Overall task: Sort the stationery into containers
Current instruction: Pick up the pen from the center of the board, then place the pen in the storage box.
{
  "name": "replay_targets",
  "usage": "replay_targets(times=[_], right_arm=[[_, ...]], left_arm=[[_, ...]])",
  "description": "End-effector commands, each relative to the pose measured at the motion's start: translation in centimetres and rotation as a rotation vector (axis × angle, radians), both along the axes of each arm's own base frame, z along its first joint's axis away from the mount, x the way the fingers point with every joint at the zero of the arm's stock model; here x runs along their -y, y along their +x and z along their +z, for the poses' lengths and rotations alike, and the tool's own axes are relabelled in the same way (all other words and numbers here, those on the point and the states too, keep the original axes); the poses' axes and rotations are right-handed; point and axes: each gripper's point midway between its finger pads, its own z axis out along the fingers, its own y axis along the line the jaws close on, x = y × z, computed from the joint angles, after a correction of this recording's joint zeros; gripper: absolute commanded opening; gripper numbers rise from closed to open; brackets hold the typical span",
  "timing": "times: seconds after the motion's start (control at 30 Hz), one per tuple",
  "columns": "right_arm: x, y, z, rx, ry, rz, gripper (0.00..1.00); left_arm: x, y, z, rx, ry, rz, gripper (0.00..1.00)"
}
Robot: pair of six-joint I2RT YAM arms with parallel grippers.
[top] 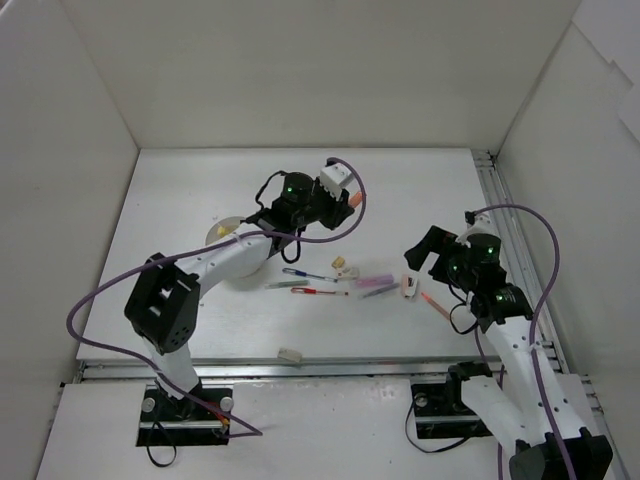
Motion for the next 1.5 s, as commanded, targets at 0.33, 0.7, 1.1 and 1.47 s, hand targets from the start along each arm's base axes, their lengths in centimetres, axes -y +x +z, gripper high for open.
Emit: replay_targets(times=[0.33, 0.7, 1.1, 1.47], right_arm=[[-9.2, 7.2, 6.2, 0.225, 0.137, 0.19, 0.96], [-11.0, 7.4, 6.0, 0.214, 0.065, 0.189, 0.97], [-15.6, 6.2, 7.4, 0.252, 0.057, 0.331, 0.98], [-7.8, 6.2, 8.3, 0.287, -0.037, -0.048, 0.98]], left_arm=[[-0.3, -9.9, 6.0, 0.101, -0.242, -0.347, 0.0], [-1.3, -11.8, 6.2, 0.114, -0.26, -0.353, 0.0], [-1.2, -11.2, 5.3, 0.092, -0.239, -0.329, 0.0], [-12.0, -6.5, 5.6, 0.121, -0.264, 0.121, 0.0]])
